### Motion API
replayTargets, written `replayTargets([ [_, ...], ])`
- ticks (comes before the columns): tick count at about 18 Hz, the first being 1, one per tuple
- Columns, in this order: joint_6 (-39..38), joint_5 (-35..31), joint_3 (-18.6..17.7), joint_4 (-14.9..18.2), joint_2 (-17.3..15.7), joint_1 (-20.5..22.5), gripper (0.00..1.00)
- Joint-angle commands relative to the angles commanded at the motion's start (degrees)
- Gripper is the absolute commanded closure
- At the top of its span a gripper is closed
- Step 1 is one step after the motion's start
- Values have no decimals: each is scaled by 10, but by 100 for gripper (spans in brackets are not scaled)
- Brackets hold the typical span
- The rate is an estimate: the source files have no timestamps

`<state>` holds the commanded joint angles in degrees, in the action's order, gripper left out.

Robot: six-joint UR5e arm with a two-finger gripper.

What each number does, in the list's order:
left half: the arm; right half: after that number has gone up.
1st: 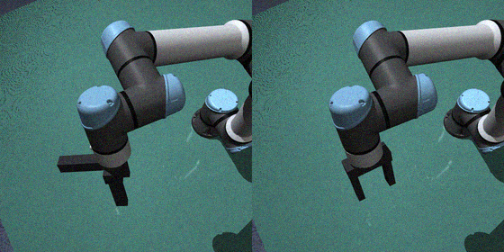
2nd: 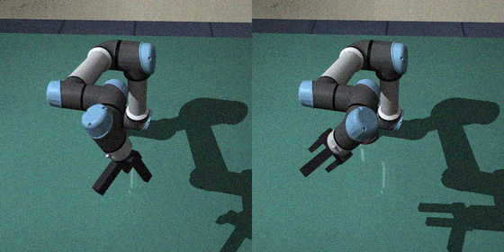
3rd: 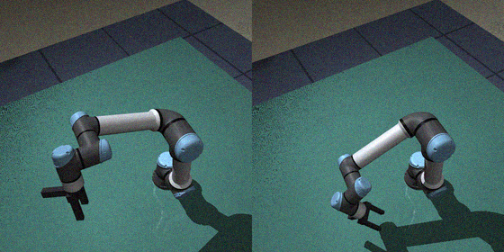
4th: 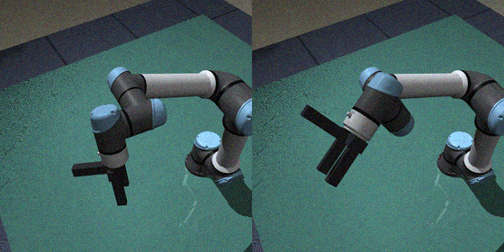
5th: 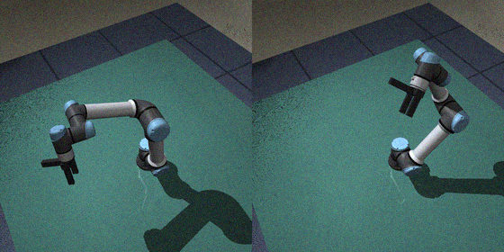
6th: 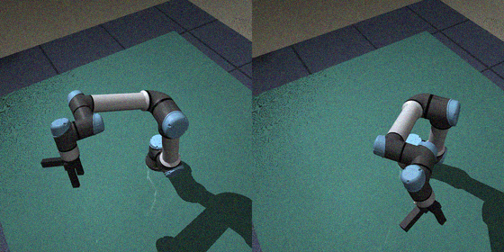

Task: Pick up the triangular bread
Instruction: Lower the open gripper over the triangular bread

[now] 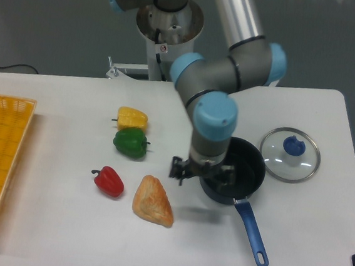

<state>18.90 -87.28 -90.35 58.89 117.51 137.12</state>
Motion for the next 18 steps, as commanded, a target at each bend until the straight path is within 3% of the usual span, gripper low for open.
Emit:
replayTargets([
  [6, -11, 8, -1, 0, 11, -29, 0],
  [18, -12, 12, 2, -2, 40, -40, 0],
])
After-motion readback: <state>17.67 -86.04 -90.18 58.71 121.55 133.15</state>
